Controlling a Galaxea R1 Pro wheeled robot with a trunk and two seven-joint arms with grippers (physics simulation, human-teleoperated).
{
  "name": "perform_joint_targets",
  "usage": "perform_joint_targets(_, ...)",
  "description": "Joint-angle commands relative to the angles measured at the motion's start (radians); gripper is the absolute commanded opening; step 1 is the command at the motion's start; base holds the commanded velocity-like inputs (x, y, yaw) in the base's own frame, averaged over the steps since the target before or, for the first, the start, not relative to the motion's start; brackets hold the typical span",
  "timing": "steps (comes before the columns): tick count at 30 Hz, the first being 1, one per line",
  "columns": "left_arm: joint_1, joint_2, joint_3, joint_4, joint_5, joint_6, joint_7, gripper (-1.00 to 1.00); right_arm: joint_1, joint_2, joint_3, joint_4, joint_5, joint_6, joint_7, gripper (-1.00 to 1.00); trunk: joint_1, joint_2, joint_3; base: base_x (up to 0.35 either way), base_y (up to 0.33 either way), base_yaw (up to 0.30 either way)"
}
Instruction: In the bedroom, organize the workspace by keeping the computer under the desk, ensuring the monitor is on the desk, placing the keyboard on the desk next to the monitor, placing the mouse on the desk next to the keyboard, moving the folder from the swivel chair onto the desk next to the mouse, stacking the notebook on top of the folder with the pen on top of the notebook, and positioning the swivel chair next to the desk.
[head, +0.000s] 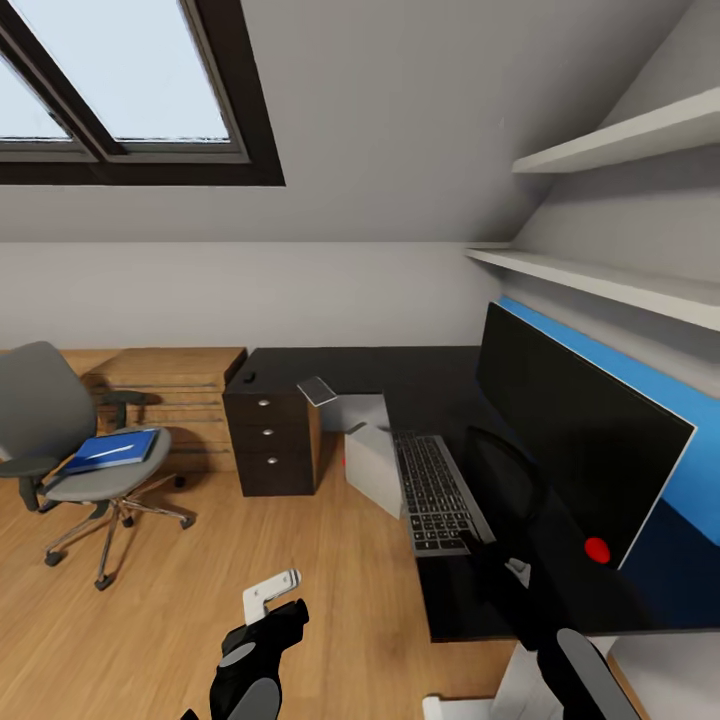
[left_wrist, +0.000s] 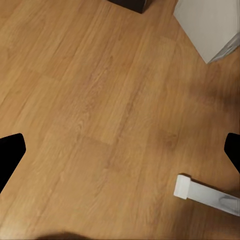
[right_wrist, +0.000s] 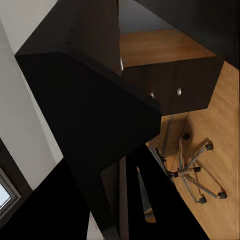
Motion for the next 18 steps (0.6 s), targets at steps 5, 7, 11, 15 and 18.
perform_joint_targets(5, -0.001, 0.001, -0.002, -0.001, 0.003, 0.007, 0.007, 1.00, -0.002, -0.002, 0.001, 0.014, -0.010, 0.001, 0.004, -1.00, 0.000, -0.001, -0.001, 0.013, -0.022, 0.000)
perform_joint_targets(7, -0.001, 0.001, -0.002, -0.001, 0.003, 0.007, 0.007, 1.00, -0.002, -0.003, 0.001, 0.018, -0.010, 0.001, 0.003, -1.00, 0.000, -0.001, -0.001, 0.004, -0.020, 0.000)
perform_joint_targets(11, -0.001, 0.001, -0.002, -0.001, 0.003, 0.006, 0.007, 1.00, -0.005, -0.002, 0.001, 0.040, -0.010, 0.000, 0.002, -1.00, 0.000, -0.001, -0.001, 0.074, -0.165, 0.000)
perform_joint_targets(15, -0.001, 0.001, -0.002, -0.001, 0.005, 0.007, 0.007, 1.00, -0.009, -0.002, 0.001, 0.051, -0.008, -0.001, 0.002, -1.00, 0.000, -0.001, -0.001, 0.042, -0.080, 0.000)
perform_joint_targets(18, -0.001, 0.001, -0.002, -0.001, 0.006, 0.007, 0.007, 1.00, -0.009, -0.002, 0.001, 0.053, -0.008, -0.002, 0.002, -1.00, 0.000, -0.001, -0.001, 0.056, -0.061, 0.000)
